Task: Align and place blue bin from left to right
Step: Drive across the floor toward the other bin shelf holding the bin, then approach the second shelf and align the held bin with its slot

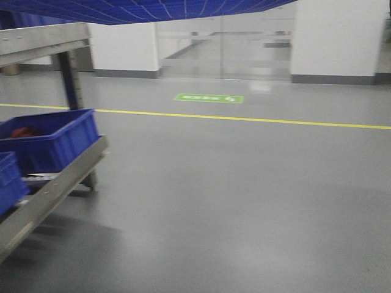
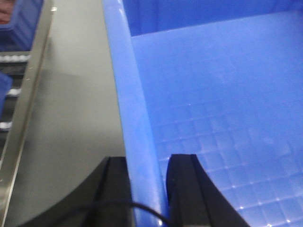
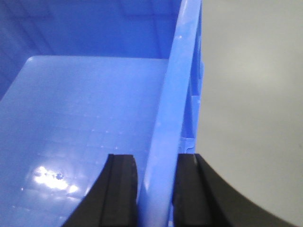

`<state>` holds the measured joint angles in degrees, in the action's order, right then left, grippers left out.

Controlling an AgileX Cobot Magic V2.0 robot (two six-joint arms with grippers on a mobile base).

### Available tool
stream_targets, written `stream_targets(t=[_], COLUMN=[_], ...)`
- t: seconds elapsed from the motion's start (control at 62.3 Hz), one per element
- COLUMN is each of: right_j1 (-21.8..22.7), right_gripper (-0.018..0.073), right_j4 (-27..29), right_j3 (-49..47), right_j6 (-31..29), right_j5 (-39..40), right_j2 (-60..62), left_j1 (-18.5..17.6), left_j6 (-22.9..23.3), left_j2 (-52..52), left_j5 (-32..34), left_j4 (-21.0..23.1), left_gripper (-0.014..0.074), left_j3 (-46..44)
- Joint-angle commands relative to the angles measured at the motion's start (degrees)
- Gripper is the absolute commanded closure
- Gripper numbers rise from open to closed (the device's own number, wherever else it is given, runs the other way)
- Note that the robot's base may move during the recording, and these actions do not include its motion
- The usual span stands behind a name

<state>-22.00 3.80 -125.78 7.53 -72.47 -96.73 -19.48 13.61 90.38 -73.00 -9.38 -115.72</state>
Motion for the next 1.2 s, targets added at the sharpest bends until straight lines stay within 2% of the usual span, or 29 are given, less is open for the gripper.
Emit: stream_targets(t=[0.0, 1.188], right_j1=[0.1, 0.1], right_gripper=[0.0627, 0.0627], right_j4=[-0.1, -0.1], right_j3=[-0.8, -0.8], right_j6=[-1.6, -1.6], right_j5=[5.7, 5.7], right_j2=[1.4, 1.4], left_j1=[-0.4, -0.4], left_j6=[-1.5, -1.5], left_j2=[-1.3, -1.3], left_j5=[4.2, 4.2], left_j4=[-0.3, -0.3], left_gripper=[0.0606, 0.0606], left_j3=[-0.8, -0.8])
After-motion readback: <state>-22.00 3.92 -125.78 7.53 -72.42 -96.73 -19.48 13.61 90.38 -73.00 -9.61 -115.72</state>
